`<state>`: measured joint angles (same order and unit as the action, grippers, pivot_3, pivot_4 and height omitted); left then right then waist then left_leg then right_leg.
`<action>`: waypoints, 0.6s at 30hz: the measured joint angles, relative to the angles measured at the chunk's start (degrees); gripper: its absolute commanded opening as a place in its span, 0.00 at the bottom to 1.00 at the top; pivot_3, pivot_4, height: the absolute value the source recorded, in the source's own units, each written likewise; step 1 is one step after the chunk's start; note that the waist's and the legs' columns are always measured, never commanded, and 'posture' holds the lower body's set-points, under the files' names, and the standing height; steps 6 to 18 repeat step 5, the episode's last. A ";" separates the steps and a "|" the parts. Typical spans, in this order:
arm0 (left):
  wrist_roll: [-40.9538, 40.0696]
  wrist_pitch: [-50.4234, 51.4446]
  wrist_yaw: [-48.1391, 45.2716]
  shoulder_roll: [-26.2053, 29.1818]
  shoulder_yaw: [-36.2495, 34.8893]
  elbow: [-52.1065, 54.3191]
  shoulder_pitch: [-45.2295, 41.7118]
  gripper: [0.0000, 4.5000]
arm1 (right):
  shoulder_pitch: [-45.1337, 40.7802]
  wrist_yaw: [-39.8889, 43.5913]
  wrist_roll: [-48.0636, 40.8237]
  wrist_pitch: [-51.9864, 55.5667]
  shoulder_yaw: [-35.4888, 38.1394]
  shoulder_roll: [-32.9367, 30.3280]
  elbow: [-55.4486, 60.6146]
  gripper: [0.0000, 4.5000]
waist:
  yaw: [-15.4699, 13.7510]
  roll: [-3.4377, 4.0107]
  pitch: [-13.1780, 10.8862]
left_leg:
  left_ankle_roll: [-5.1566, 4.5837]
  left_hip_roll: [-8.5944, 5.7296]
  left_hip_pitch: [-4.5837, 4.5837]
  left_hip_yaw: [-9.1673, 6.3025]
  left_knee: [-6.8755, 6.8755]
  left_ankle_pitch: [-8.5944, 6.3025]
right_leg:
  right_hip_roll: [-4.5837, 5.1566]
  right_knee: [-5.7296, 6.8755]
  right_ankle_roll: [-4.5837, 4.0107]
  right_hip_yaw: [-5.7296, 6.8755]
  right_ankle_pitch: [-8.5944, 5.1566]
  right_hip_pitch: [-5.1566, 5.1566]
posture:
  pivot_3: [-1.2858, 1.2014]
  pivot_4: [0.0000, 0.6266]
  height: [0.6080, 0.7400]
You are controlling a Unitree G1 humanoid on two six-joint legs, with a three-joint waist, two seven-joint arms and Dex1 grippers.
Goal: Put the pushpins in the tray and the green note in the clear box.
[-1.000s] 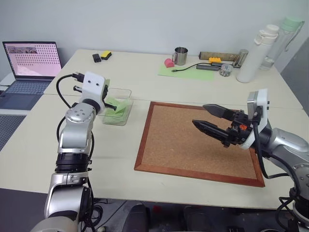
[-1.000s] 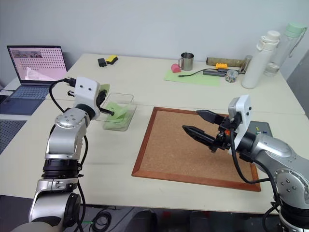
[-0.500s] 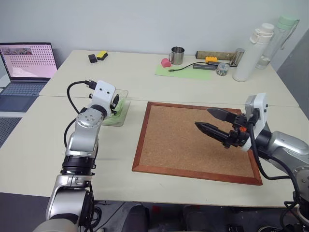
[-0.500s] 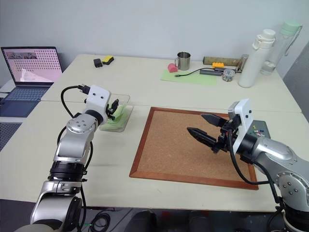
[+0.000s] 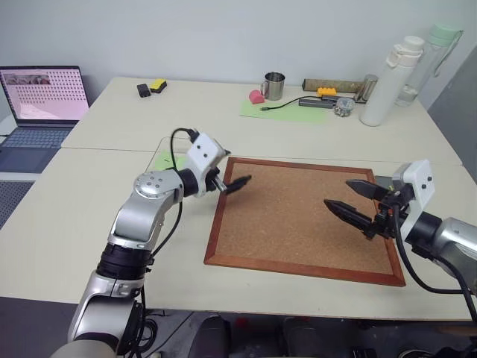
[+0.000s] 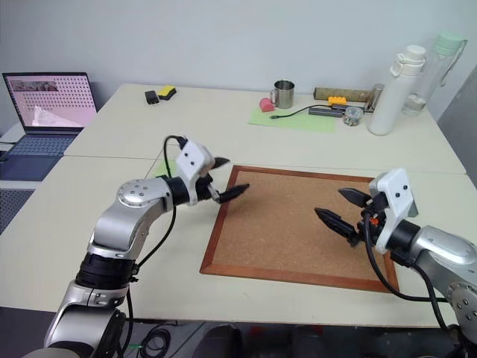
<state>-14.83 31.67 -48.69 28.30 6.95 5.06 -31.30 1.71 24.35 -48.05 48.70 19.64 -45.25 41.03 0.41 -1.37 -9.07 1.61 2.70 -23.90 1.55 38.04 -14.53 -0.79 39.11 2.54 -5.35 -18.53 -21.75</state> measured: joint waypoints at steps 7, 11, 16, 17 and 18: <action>-1.54 0.59 -2.01 0.78 0.34 1.07 2.65 0.99 | 5.61 -3.63 3.49 -1.40 0.27 4.26 2.40 0.85 | 0.20 0.01 0.00 | 0.00 -0.02 0.03 -0.06 0.03 0.00 | -0.01 0.08 0.00 -0.07 0.00 0.03 | 0.52 0.24 1.00; -1.54 0.59 -2.01 0.78 0.34 1.07 2.65 0.99 | 5.61 -3.63 3.49 -1.40 0.27 4.26 2.40 0.85 | 0.20 0.01 0.00 | 0.00 -0.02 0.03 -0.06 0.03 0.00 | -0.01 0.08 0.00 -0.07 0.00 0.03 | 0.52 0.24 1.00; -1.54 0.59 -2.01 0.78 0.34 1.07 2.65 0.99 | 5.61 -3.63 3.49 -1.40 0.27 4.26 2.40 0.85 | 0.20 0.01 0.00 | 0.00 -0.02 0.03 -0.06 0.03 0.00 | -0.01 0.08 0.00 -0.07 0.00 0.03 | 0.52 0.24 1.00; -1.54 0.59 -2.01 0.78 0.34 1.07 2.65 0.99 | 5.61 -3.63 3.49 -1.40 0.27 4.26 2.40 0.85 | 0.20 0.01 0.00 | 0.00 -0.02 0.03 -0.06 0.03 0.00 | -0.01 0.08 0.00 -0.07 0.00 0.03 | 0.52 0.24 1.00; -1.54 0.59 -2.01 0.78 0.34 1.07 2.65 0.99 | 5.61 -3.63 3.49 -1.40 0.27 4.26 2.40 0.85 | 0.20 0.01 0.00 | 0.00 -0.02 0.03 -0.06 0.03 0.00 | -0.01 0.08 0.00 -0.07 0.00 0.03 | 0.52 0.24 1.00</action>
